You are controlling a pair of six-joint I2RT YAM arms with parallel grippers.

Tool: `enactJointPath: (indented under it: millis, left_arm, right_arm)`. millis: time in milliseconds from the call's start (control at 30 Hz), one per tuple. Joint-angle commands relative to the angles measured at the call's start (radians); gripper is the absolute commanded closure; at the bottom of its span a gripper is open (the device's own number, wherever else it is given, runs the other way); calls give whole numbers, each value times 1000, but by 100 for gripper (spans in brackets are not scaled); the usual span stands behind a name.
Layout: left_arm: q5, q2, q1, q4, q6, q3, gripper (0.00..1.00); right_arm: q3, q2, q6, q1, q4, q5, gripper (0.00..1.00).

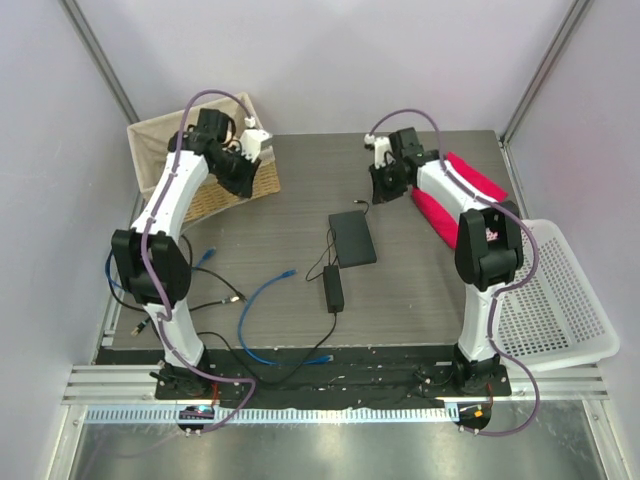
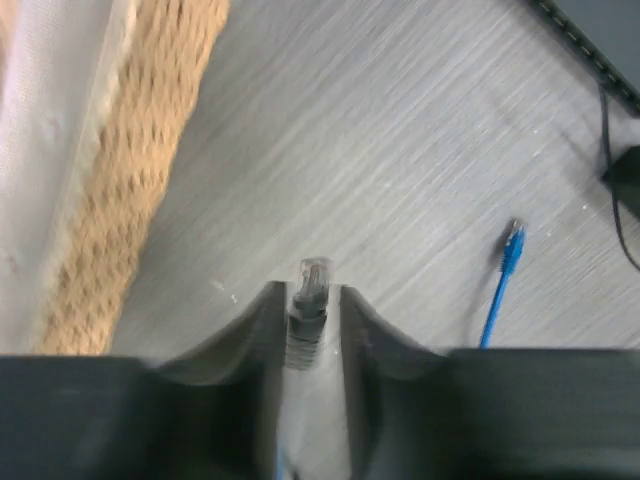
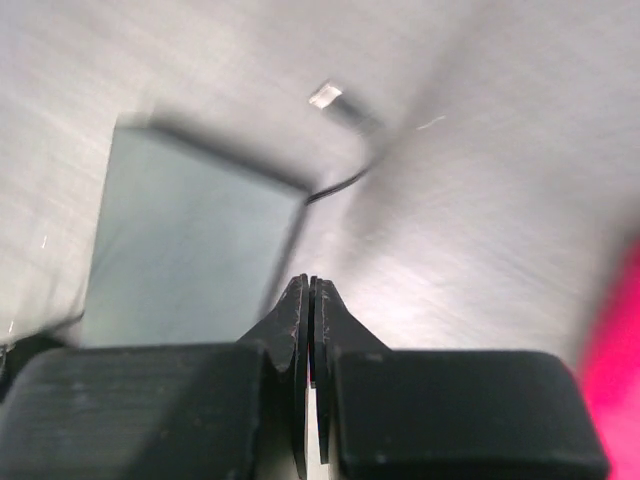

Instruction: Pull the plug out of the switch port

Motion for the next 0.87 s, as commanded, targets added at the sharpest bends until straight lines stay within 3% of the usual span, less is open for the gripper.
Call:
enactJointPath:
  millis: [0,100,133,167,333,533,667,833]
  left_arm:
    - [-92,-63,-2,5,59,-93,57]
    - [4,-100,-4,28,15,-127,38]
    - [30,-105,-4,44,-14,-127,12]
    - [43,-106,-4,68,-39,-121,0]
    - [58,-94,-8,169,-238,-79,0]
    - [-75,-34,-82,280,-378,-202,0]
    - [-130,-10,-146,358,-495,-311,0]
    - [-223,10,-263,367,-444,-328,0]
  right_arm:
    - [161,13,-23,-33,4,52,89]
    - [242,36,-19,-40,-8,84,68]
    - [261,36,-13,-40,-8,105,54]
    - [275,33,-6,-40,-5,152,48]
    - [233,-57,65,-32,91,259,25]
    - [-32,-194,90,68,193,564,18]
    - [-228,-271,44,121,211,572,17]
    - [-175,-207,84,138,155,477,17]
